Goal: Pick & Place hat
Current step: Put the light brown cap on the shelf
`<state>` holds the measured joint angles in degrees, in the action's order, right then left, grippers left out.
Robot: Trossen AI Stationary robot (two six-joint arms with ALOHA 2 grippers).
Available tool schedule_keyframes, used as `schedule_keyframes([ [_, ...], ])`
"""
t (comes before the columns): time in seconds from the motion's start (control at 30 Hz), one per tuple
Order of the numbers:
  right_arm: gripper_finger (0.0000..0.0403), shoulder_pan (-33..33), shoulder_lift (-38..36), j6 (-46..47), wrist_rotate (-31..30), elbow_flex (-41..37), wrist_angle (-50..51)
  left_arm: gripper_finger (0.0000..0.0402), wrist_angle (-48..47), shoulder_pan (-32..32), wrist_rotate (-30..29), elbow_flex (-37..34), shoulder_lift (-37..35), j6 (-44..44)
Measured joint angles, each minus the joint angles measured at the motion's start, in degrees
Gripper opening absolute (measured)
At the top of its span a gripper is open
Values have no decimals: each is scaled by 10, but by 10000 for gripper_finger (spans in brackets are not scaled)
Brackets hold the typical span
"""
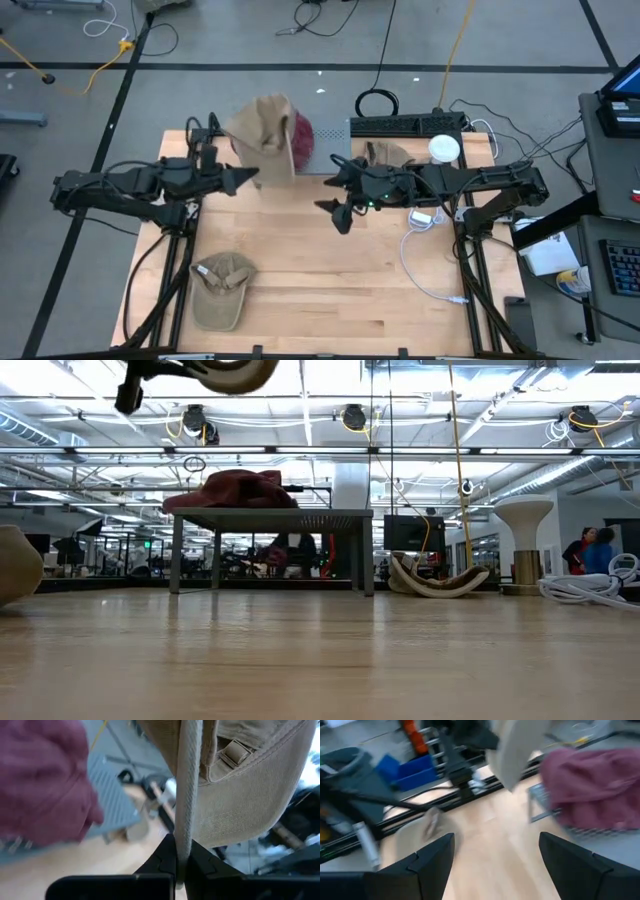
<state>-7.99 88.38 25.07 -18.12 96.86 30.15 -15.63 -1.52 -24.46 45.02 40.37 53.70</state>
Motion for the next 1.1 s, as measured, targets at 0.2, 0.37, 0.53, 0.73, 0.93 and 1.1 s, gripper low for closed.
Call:
schedule_keyframes([
  [0.2, 281, 0, 0, -19, -63, 0, 0, 8, 93, 0, -49, 1, 5, -42],
  [0.37, 281, 0, 0, -63, -102, 0, -17, 8, 187, 0, -58, 1, 27, -87],
  [0.53, 281, 0, 0, -162, -138, 0, -76, 8, 301, 0, -56, 1, 68, -130],
  [0.73, 275, 6, 0, -272, -152, 0, -164, 8, 395, 0, -55, 12, 126, -165],
  [0.93, 268, 33, 0, -293, -148, 0, -197, 8, 399, 0, -40, 78, 186, -227],
  [1.1, 262, 45, -11, -327, -134, 0, -217, 8, 397, 0, -39, 140, 230, -269],
])
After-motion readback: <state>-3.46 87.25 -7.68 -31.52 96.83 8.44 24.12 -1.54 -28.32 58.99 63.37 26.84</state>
